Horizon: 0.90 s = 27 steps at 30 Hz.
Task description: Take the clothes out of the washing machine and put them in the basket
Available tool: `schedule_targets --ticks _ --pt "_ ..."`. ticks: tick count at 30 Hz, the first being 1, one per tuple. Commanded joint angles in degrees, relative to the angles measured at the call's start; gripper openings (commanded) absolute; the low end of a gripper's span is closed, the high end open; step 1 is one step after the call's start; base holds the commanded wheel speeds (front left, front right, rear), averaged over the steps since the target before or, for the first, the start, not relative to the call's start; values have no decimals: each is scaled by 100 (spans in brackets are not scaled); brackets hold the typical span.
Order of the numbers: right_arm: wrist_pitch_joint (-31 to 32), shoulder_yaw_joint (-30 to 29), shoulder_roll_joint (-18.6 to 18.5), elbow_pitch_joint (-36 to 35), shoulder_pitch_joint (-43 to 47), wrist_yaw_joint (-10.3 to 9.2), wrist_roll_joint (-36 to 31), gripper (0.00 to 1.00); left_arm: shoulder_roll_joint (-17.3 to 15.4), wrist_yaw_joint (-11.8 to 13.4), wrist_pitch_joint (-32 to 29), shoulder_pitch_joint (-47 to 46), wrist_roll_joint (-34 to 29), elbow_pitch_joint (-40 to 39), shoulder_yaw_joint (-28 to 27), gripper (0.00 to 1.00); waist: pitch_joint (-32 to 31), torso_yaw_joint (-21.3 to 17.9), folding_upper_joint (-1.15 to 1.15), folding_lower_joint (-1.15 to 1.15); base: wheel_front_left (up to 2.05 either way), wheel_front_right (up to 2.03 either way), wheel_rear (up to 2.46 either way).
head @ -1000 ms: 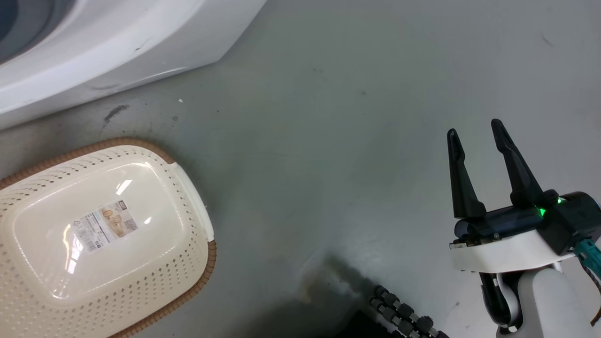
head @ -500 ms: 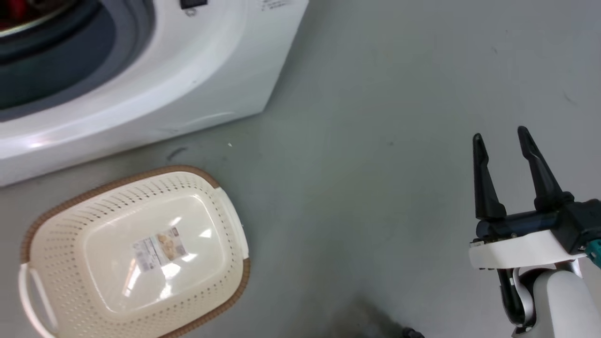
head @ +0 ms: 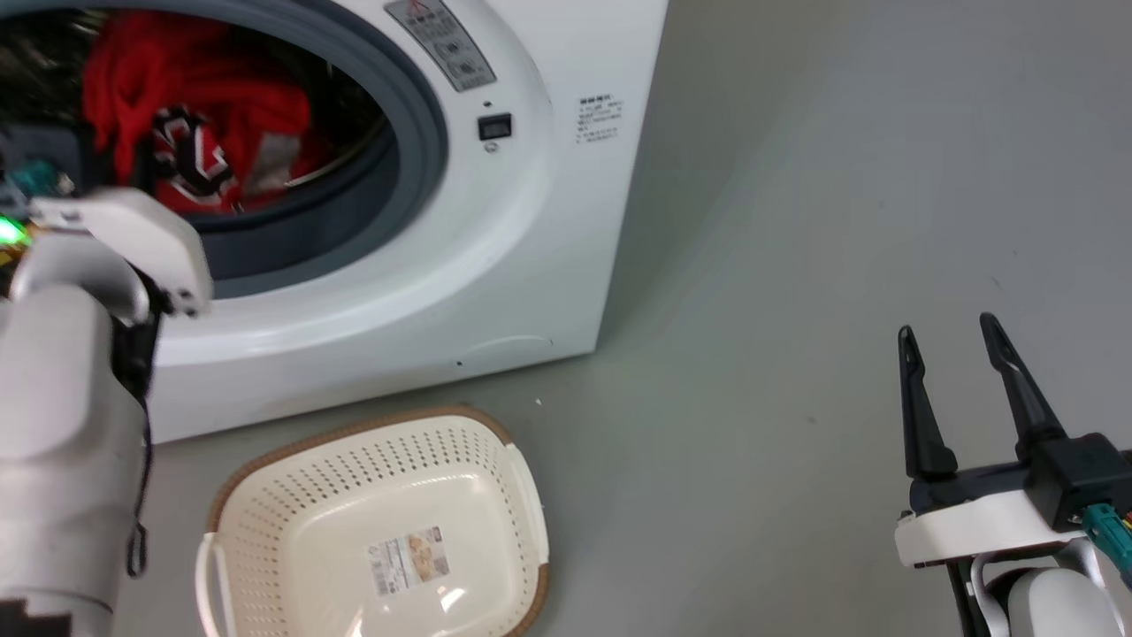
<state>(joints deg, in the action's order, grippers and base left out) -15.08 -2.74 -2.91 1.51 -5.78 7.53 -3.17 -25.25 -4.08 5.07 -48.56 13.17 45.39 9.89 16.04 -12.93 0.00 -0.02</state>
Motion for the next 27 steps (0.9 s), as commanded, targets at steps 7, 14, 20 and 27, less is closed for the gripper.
schedule_targets --ticks 7,14,20,27 --pt "-14 0 5 53 347 -8 -95 100 285 266 676 1109 172 -793 -69 0 -854 521 0 2 0 0 0" --pt "-14 -87 5 42 513 -8 -94 100 458 533 462 2107 361 -2203 -100 0 -1044 716 0 2 0 0 0" --pt "-14 -70 6 23 548 -8 -7 100 426 669 -415 3116 486 -3453 55 0 -1017 762 0 2 0 0 0" --pt "-14 -44 5 28 385 -8 18 100 312 716 -1066 3962 545 -3848 272 0 -678 714 0 2 0 0 0"
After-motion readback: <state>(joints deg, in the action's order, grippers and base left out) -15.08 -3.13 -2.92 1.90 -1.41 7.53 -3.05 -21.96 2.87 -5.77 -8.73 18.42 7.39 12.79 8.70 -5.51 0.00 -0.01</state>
